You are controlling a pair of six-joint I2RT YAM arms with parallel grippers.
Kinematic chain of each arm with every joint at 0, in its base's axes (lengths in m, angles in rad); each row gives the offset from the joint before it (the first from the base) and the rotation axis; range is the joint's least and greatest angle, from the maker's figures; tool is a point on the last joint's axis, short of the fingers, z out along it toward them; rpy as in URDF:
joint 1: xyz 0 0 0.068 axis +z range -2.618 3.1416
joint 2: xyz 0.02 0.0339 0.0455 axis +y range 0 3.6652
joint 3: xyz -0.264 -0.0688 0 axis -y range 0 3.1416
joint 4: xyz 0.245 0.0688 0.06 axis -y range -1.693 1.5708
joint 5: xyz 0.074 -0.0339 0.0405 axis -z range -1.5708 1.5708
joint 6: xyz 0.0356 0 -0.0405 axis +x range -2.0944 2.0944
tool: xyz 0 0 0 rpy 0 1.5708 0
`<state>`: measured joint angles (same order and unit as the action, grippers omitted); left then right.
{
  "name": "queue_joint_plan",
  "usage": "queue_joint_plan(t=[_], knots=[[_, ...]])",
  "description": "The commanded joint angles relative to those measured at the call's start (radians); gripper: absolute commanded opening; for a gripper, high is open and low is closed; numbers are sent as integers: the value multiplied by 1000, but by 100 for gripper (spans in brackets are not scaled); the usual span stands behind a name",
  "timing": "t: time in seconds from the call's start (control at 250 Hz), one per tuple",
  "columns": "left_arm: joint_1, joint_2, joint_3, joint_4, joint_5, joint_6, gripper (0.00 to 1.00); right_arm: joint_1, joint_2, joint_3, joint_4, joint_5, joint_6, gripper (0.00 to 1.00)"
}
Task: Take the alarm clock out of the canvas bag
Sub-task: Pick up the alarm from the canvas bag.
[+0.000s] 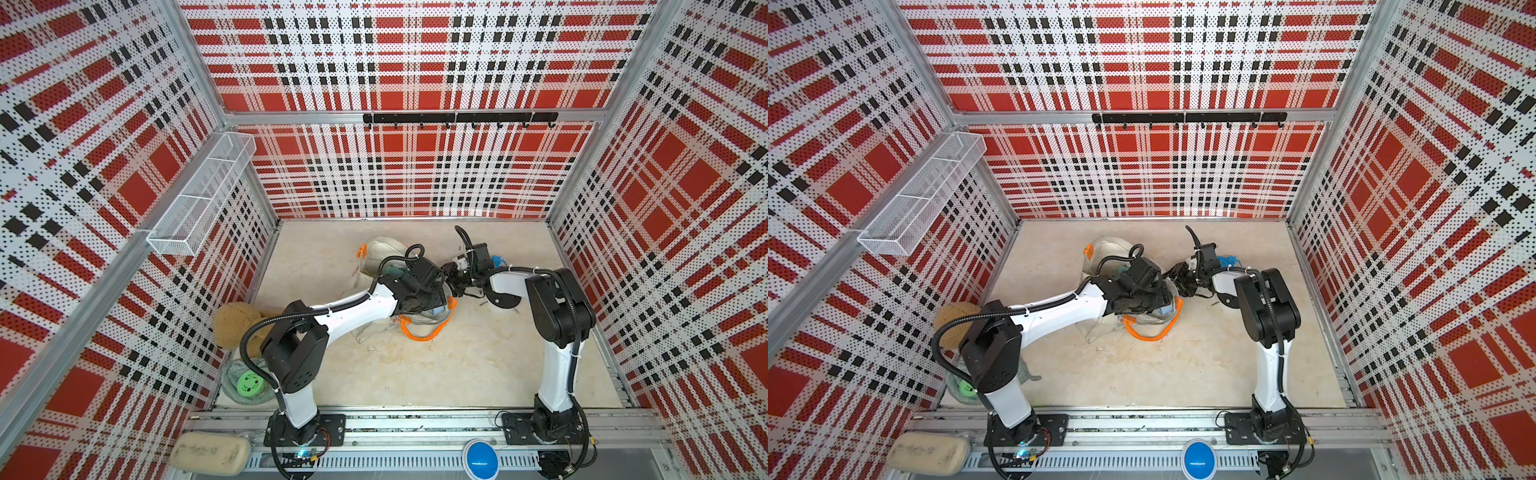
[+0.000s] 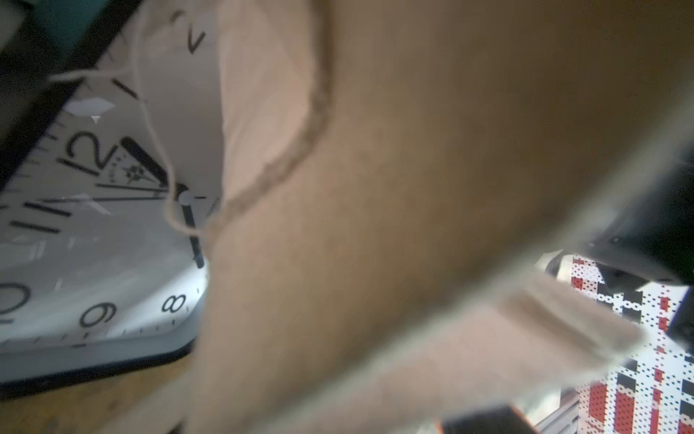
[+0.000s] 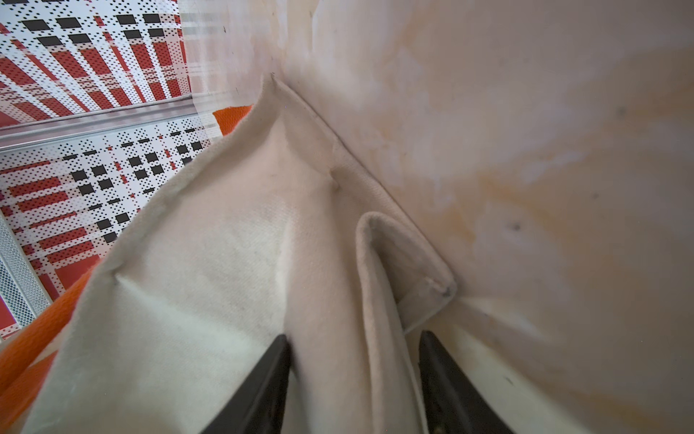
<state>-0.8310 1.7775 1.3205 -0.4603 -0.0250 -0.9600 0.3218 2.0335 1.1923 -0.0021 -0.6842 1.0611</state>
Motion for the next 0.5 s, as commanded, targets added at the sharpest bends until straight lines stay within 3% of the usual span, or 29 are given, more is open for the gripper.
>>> queue_joint_plan(t=[0.0,0.244,0.496], knots=[[-4,20,17,-115,-71,4,64,37,22,-21,-58,-14,-17,55],[-6,-13,15,-201,-142,28,63,37,22,-22,-51,-18,-14,56],[-3,-38,-49,-52,-138,23,61,38,16,-28,-48,-25,-14,55]])
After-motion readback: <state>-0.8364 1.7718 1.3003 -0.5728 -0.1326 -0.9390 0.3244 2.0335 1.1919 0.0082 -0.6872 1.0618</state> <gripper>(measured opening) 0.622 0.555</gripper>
